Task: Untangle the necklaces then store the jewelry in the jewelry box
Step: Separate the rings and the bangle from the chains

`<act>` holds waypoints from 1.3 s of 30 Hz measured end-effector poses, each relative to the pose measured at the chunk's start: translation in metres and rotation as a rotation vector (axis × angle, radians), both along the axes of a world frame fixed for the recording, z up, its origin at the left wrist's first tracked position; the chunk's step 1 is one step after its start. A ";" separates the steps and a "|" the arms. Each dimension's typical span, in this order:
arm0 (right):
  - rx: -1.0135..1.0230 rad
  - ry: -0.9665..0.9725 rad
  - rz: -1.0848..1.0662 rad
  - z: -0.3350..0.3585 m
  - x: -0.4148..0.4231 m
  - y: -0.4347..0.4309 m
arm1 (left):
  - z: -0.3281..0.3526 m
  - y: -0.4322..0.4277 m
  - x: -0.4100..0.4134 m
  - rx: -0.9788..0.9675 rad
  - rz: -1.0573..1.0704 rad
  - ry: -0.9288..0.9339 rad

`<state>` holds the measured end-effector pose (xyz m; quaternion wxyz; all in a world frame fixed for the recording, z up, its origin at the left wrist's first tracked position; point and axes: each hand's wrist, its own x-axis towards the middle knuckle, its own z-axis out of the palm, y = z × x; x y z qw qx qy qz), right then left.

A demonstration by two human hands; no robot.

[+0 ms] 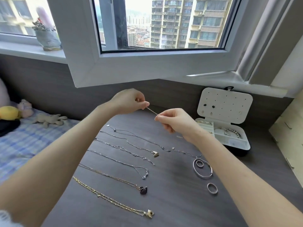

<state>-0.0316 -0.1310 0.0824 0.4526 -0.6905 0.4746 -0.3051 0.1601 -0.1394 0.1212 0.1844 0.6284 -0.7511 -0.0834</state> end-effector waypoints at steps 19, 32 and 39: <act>-0.374 0.541 -0.066 -0.017 -0.043 0.015 | -0.077 -0.003 -0.021 -0.035 0.081 -0.254; -0.380 0.688 -0.103 -0.029 -0.126 0.102 | -0.088 0.064 -0.128 -0.081 -0.274 -0.111; -0.476 0.659 -0.142 -0.037 -0.122 0.119 | -0.090 0.078 -0.152 -0.022 -0.230 0.107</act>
